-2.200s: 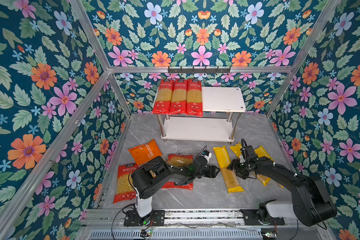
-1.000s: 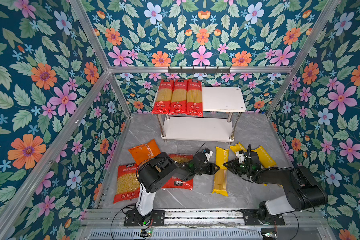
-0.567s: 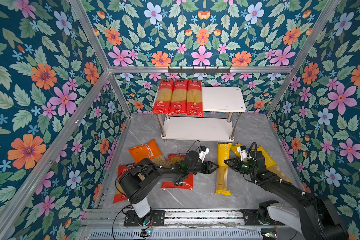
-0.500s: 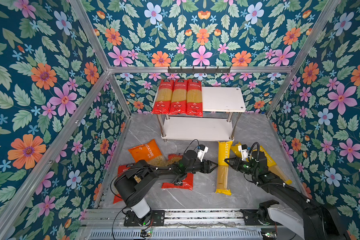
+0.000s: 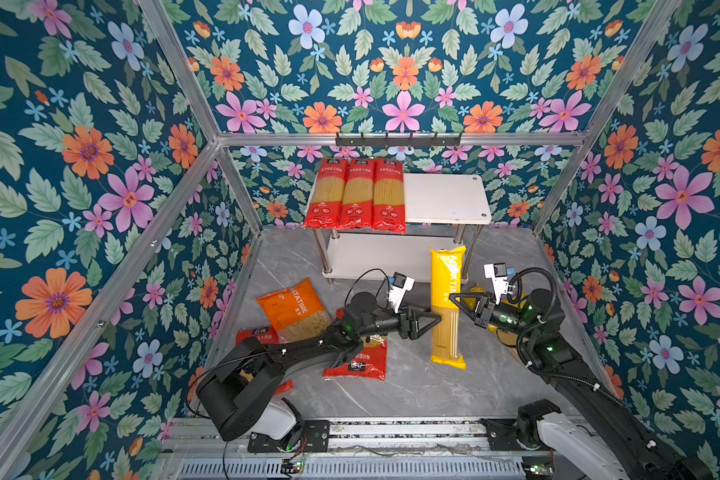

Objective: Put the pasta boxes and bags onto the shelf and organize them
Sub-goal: 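Carry the upright yellow pack with both grippers up to the top shelf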

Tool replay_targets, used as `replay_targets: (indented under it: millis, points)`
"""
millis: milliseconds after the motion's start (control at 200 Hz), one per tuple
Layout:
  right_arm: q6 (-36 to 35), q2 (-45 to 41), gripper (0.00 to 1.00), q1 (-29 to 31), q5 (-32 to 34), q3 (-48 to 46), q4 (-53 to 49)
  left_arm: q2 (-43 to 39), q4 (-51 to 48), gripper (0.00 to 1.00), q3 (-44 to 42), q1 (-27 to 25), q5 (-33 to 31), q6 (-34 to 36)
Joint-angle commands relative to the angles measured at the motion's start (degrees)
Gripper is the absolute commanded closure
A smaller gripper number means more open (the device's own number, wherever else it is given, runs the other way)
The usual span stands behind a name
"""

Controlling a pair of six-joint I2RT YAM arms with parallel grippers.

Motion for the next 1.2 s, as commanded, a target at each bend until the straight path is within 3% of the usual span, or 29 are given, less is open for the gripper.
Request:
replay_targets:
  millis: [0, 240, 415, 550, 685, 845, 920, 1065, 1195]
  points:
    - [3.76, 1.06, 1.00, 0.08, -3.64, 2.75, 12.56, -0.14, 6.71, 0.21, 0.58, 0.25, 2.79, -2.04]
    - [8.89, 5.27, 1.00, 0.12, -3.38, 5.79, 19.91, 2.47, 11.74, 0.30, 4.21, 0.35, 4.78, -4.34]
    - [11.01, 7.69, 1.00, 0.08, -2.78, 7.05, 19.66, 2.73, 12.83, 0.50, 5.37, 0.63, 5.29, -5.34]
    - [10.73, 7.48, 0.86, 0.15, -2.57, 7.15, 15.39, 2.28, 10.97, 0.69, 5.85, 1.46, 4.96, -5.51]
    - [8.39, 5.45, 0.66, -0.52, -2.75, 5.70, 7.90, 1.89, 9.98, 0.78, 7.18, 2.88, 4.11, -7.45]
    - [5.83, 2.10, 0.43, -3.44, -3.39, 1.84, -1.17, 0.44, 6.13, 0.79, 10.96, 4.01, 3.68, -8.00]
    - [2.69, 1.69, 0.37, -2.41, -4.78, 1.89, -7.68, 0.26, 2.33, 0.79, 13.85, 4.24, 3.12, -7.36]
    - [2.49, -0.57, 0.35, -0.57, -4.35, -1.39, -7.15, 1.89, -4.26, 0.78, 19.58, 5.12, 2.11, -7.39]
    - [3.83, -1.35, 0.42, -0.31, -3.69, -2.13, -3.75, 3.29, -3.72, 0.78, 22.25, 5.15, 2.62, -8.80]
